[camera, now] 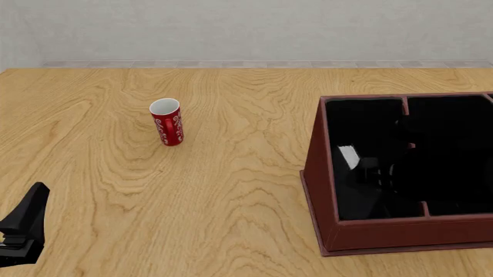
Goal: Pick up the book and place it in the left compartment of the caddy.
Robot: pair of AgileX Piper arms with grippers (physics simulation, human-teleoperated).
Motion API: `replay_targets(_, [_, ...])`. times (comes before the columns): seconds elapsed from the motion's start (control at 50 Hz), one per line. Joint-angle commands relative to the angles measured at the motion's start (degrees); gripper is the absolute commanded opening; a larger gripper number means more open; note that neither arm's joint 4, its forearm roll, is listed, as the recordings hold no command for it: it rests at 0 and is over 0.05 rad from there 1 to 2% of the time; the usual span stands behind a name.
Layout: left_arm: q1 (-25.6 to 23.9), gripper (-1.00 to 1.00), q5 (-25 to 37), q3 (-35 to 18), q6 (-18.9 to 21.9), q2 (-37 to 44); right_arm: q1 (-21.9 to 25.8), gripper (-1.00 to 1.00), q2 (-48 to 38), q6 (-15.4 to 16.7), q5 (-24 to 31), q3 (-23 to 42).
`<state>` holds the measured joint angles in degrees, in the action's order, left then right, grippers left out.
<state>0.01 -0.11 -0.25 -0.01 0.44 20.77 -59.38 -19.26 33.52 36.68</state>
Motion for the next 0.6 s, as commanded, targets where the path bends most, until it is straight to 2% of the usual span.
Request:
replay_targets(0.02, [0.00,1.00,0.00,0.00,-0.01,0.00,0.58,1.00,0.14,-0.53,0.52,0.48])
replay_targets(0.26, [-0.01,1.00,0.00,0.00,-0.02,0.00,0.62,1.00,1.17,0.09,2.82,2.49])
replay_targets(0.28, [0.00,1.00,0.00,0.00,0.02,0.01,0.15,1.00,1.27,0.97,3.45,3.08])
replay_targets(0.6, [-0.01,1.00,0.00,0.00,0.01,0.01,1.46,1.00,2.26,2.70,7.22,8.21])
